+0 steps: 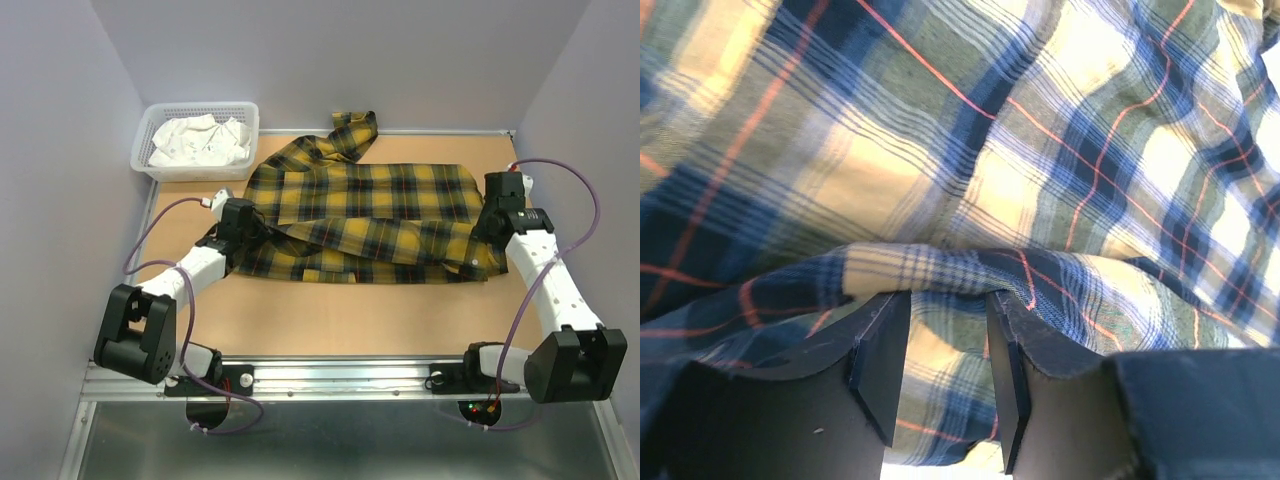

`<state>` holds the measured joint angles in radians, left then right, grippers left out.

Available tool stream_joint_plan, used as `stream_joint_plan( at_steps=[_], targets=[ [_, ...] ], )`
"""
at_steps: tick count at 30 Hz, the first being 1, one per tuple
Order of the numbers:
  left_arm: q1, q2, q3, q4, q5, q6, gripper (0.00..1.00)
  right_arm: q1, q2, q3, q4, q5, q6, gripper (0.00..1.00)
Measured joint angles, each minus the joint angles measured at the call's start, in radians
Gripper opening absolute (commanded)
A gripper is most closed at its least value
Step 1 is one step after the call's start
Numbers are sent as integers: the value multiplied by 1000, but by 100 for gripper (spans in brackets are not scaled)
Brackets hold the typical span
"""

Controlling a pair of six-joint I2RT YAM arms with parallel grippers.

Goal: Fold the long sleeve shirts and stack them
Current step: Fold the shirt

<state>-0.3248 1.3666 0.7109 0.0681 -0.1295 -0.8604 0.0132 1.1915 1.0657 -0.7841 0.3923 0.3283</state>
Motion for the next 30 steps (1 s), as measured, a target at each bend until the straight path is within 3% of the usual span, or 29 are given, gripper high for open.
stream_joint_plan(
  at_steps=[23, 29, 30],
  targets=[
    [164, -105, -195, -93, -45, 1, 54, 0, 227, -29, 98, 44, 10, 1],
    [197, -121, -206, -96, -31, -4, 54, -6, 314, -25, 106, 69, 12, 8],
    [205, -124, -210, -97, -28, -5, 54, -11, 329, -23, 105, 72, 13, 13]
  ],
)
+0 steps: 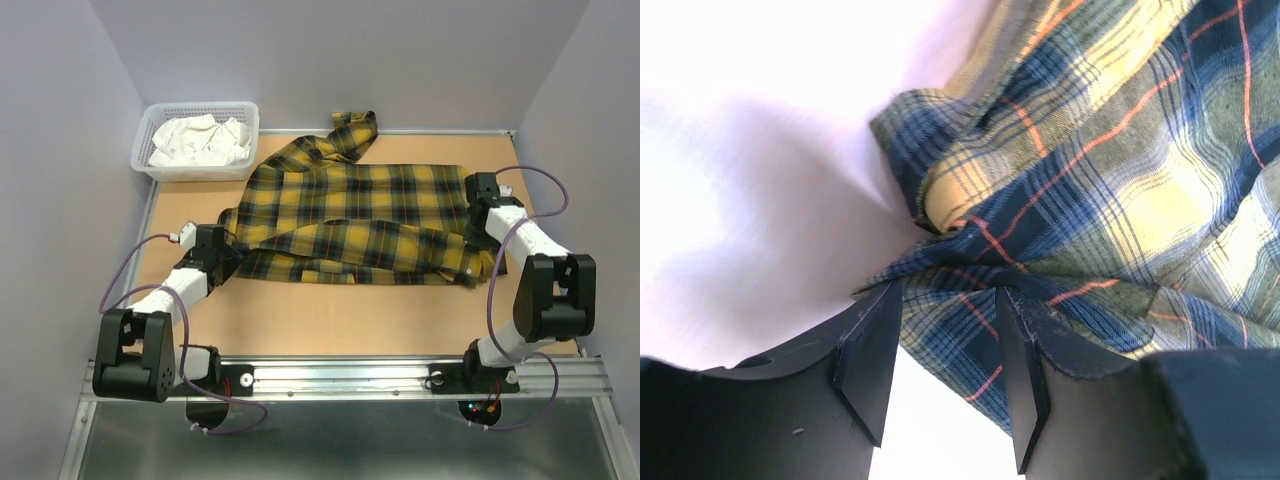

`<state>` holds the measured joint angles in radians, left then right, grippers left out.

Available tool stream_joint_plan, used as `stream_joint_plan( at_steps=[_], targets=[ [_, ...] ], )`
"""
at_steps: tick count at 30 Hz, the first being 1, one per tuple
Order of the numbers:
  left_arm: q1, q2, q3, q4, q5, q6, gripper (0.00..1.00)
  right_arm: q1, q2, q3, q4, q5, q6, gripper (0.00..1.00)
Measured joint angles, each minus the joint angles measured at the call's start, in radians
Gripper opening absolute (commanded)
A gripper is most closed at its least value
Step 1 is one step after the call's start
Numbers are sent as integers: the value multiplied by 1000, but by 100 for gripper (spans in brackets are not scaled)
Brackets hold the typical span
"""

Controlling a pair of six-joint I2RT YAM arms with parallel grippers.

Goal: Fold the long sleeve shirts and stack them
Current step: Fold the shirt

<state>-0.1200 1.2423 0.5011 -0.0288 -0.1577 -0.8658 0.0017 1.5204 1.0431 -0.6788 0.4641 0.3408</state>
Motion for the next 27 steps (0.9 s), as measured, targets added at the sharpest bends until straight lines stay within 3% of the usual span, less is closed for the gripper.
stream_joint_plan(
  at_steps=[5, 8, 9, 12, 16, 21, 27],
  targets=[
    [31, -19, -10, -11, 15, -4, 56, -9, 55, 29, 1, 4, 7, 36],
    [41, -37, -16, -30, 19, -3, 62, -9, 60, 50, -2, 0, 7, 57],
    [43, -42, -16, -39, 20, 2, 66, -9, 59, 64, -2, -10, 4, 69],
    [44, -68, -1, -86, 26, 23, 75, -9, 51, 107, 0, -55, -2, 80],
    [44, -73, 104, -138, 65, 58, 84, -9, 2, 173, -1, -188, -7, 84],
    [21, -59, 290, -145, 127, 83, 84, 0, -68, 214, 76, -468, 16, 84],
    [-150, 32, 472, -78, 220, 93, 71, 118, -66, 154, 288, -704, 126, 84]
  ],
)
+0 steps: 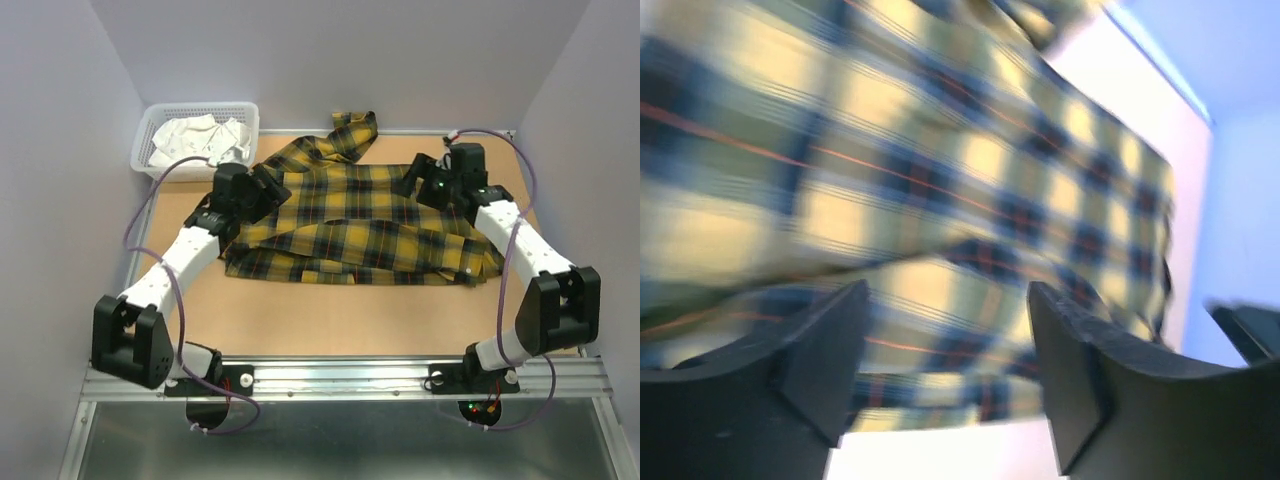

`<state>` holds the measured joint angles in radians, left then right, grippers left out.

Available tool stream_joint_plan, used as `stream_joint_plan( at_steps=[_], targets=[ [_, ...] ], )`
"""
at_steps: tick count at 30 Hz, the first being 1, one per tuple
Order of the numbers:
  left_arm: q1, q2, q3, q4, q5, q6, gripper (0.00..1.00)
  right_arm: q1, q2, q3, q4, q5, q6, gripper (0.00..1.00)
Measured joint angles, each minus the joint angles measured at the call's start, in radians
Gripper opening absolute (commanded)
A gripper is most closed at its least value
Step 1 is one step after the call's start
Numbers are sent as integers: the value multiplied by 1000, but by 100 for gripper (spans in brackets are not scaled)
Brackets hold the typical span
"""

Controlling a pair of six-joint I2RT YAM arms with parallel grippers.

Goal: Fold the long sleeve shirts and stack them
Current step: Fold the shirt

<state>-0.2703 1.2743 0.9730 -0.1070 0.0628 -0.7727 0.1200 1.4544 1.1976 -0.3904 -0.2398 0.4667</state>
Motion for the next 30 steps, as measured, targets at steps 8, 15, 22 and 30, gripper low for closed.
stream_joint_plan(
  at_steps=[8, 15, 22, 30],
  targets=[
    [-135, 227, 20, 90, 124, 3, 44, 229, 154, -46, 327, -168, 166, 84],
    [-109, 300, -84, 167, 107, 40, 31, 353, 314, -64, 557, -218, 262, 83],
    [-6, 351, -250, 319, 122, 13, 29, 364, 457, -202, 818, -246, 357, 83],
    [30, 339, -296, 407, 117, -24, 31, 345, 489, -291, 950, -239, 364, 83]
  ],
)
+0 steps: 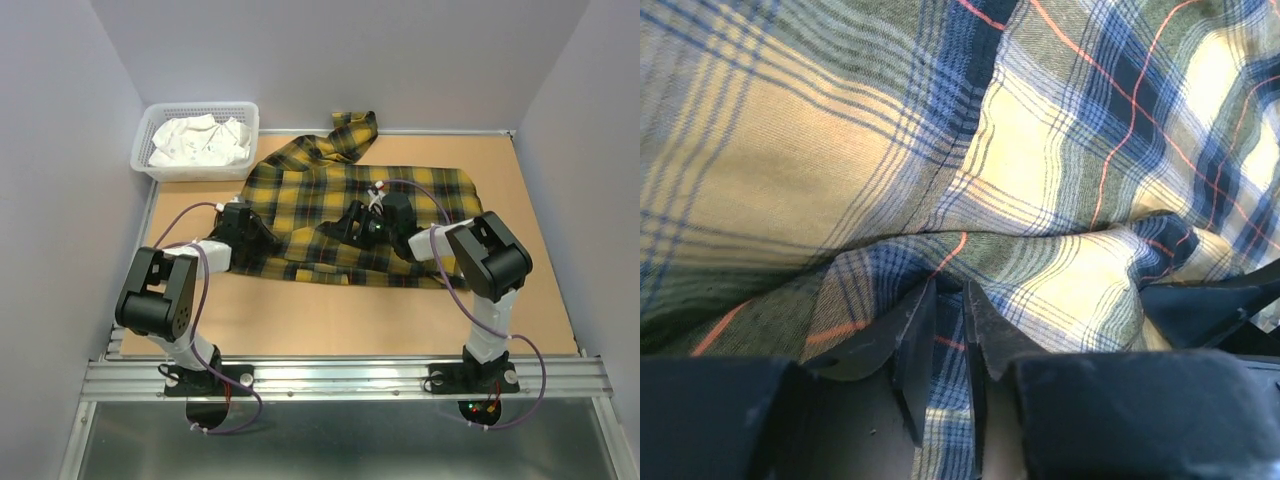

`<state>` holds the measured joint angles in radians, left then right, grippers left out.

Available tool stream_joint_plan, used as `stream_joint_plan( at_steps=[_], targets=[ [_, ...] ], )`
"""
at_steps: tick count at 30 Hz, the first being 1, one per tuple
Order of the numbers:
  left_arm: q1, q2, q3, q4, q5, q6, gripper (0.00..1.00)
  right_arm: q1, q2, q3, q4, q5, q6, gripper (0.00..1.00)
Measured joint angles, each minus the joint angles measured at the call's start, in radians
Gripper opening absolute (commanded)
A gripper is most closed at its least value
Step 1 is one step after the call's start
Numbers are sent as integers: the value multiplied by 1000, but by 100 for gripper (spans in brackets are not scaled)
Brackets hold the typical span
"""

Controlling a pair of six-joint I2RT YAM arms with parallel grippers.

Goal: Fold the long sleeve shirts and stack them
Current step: Fold the shirt

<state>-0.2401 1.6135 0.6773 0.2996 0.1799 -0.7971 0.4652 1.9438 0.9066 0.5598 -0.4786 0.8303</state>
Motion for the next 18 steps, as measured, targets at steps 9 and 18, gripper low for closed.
stream_joint_plan(
  at_steps=[9, 18],
  targets=[
    [39, -214, -33, -97, -92, 16, 32, 0, -43, 41, -72, -10, -45, 83],
    [45, -148, 10, -87, -76, 19, 32, 69, 24, 252, -40, -44, -18, 83]
  ],
)
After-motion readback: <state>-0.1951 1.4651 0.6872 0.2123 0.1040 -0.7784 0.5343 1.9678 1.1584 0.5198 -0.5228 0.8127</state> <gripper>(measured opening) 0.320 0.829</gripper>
